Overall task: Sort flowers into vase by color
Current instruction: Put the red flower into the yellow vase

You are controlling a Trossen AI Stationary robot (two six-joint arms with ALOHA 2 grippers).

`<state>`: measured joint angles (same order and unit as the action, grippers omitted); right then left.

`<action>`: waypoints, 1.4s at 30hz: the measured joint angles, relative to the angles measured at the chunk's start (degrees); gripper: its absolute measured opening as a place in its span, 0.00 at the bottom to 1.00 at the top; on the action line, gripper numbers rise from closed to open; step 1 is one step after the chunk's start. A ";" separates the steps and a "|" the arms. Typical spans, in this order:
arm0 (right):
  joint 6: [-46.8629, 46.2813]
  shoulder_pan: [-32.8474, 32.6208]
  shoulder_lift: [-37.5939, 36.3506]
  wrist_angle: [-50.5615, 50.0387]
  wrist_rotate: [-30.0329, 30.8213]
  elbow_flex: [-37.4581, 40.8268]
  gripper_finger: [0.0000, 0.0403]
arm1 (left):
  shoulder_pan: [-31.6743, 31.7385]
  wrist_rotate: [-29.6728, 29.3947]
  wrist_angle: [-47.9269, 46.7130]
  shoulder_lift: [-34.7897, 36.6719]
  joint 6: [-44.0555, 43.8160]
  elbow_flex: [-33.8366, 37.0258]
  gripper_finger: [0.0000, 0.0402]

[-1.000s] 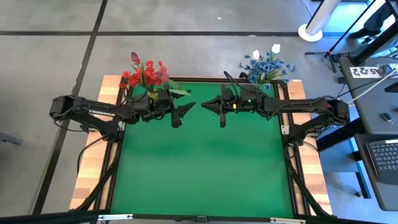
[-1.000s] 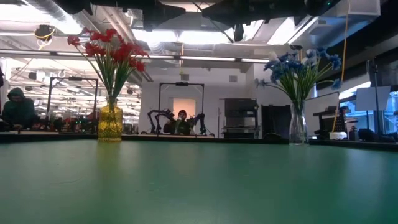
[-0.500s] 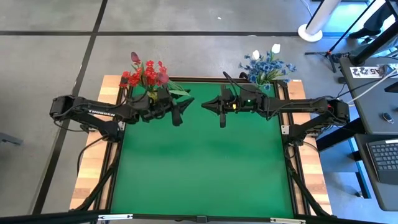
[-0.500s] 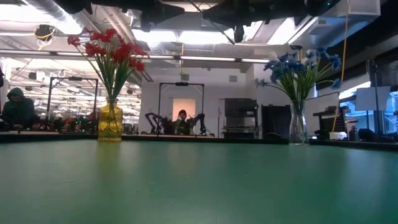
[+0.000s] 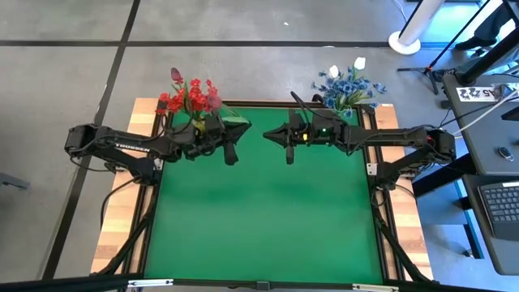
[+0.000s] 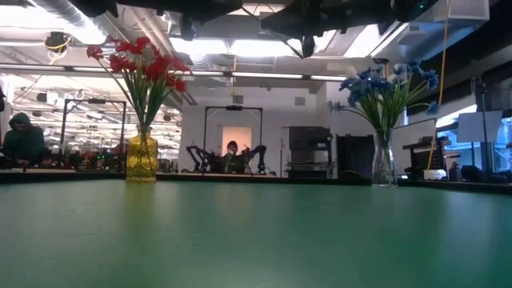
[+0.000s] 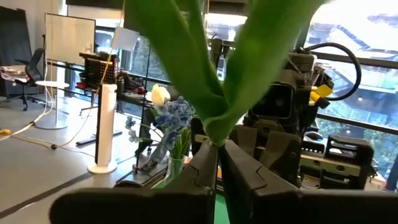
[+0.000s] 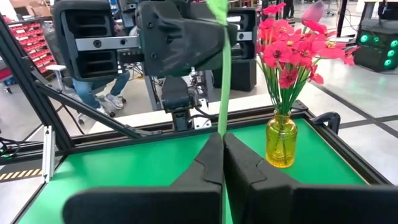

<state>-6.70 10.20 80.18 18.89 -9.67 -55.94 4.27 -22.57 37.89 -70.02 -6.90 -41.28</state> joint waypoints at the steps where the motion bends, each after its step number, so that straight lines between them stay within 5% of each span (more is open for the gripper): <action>1: -0.02 -0.01 0.00 -0.10 -0.01 0.00 0.00 | -0.06 0.00 0.00 0.00 0.00 0.00 0.02; 19: 0.00 -0.11 0.00 -1.81 -1.01 -0.04 0.06 | -1.23 2.58 0.00 0.24 3.64 0.06 0.00; 29: 1.04 -0.11 -0.04 -2.73 -3.48 -0.04 0.34 | -3.65 1.76 -3.56 2.14 9.18 0.09 0.00; 36: 1.11 -0.11 -0.04 -3.26 -1.71 -0.04 0.56 | -3.69 -2.34 -19.15 8.71 8.50 0.09 0.00; 42: 1.34 -0.04 -0.07 -2.85 5.11 -0.04 0.64 | -3.72 -4.53 -31.88 15.77 5.30 0.07 0.00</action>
<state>-5.36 10.15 80.12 16.03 -4.56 -55.99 0.56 -27.10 6.01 -54.25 -1.60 -41.21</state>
